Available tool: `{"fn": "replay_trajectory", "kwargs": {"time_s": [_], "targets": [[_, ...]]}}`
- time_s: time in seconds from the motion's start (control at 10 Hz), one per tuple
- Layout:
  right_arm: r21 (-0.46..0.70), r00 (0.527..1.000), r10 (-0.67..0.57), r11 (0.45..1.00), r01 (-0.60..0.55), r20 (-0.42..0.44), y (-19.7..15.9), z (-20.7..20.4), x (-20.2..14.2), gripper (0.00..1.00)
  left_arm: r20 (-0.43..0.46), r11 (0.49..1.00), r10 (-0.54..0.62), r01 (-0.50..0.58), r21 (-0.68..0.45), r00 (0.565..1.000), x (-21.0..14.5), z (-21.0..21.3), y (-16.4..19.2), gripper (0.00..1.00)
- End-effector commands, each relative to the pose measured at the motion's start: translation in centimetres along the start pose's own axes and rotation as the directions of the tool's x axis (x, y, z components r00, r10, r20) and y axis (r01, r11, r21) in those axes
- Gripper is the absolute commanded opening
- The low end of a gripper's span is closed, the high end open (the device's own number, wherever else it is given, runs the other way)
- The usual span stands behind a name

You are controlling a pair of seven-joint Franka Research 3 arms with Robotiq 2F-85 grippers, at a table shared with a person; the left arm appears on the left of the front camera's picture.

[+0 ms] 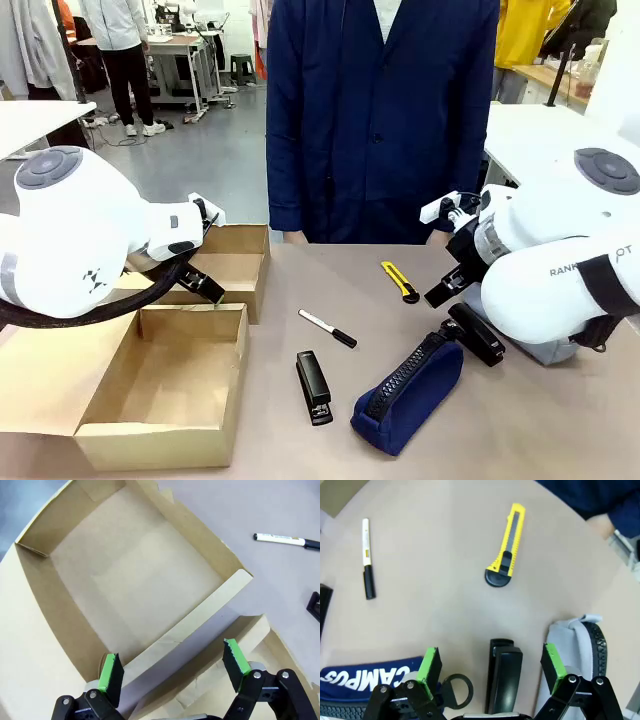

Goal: Place items inside the box.
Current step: Pick up a Pencil pouch or Stapler and place it inside the Mailer Box closest to the robot.

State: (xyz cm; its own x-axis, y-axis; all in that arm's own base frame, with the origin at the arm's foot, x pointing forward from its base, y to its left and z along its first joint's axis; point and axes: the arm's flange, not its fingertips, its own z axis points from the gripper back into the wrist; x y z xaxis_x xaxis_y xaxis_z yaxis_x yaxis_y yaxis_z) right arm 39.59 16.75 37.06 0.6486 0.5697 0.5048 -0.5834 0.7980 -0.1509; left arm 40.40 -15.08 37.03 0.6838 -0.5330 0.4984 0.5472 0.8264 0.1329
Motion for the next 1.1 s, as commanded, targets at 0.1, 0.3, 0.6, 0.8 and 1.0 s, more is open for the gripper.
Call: {"fn": "replay_trajectory", "kwargs": {"time_s": [0.1, 0.3, 0.6, 0.8, 1.0], "targets": [[0.000, 1.000, 0.000, 1.000, 0.000, 0.000, 0.00, 0.01, 0.00, 1.00, 0.000, 1.000, 0.000, 0.000, 0.000, 1.000, 0.00, 0.00, 0.00, 1.00], [0.000, 1.000, 0.000, 1.000, 0.000, 0.000, 0.00, 0.01, 0.00, 1.00, 0.000, 1.000, 0.000, 0.000, 0.000, 1.000, 0.00, 0.00, 0.00, 1.00], [0.000, 1.000, 0.000, 1.000, 0.000, 0.000, 0.00, 0.01, 0.00, 1.00, 0.000, 1.000, 0.000, 0.000, 0.000, 1.000, 0.00, 0.00, 0.00, 1.00], [0.000, 1.000, 0.000, 1.000, 0.000, 0.000, 0.00, 0.01, 0.00, 1.00, 0.000, 1.000, 0.000, 0.000, 0.000, 1.000, 0.00, 0.00, 0.00, 1.00], [0.000, 1.000, 0.000, 1.000, 0.000, 0.000, 0.00, 0.01, 0.00, 1.00, 0.000, 1.000, 0.000, 0.000, 0.000, 1.000, 0.00, 0.00, 0.00, 1.00]]}}
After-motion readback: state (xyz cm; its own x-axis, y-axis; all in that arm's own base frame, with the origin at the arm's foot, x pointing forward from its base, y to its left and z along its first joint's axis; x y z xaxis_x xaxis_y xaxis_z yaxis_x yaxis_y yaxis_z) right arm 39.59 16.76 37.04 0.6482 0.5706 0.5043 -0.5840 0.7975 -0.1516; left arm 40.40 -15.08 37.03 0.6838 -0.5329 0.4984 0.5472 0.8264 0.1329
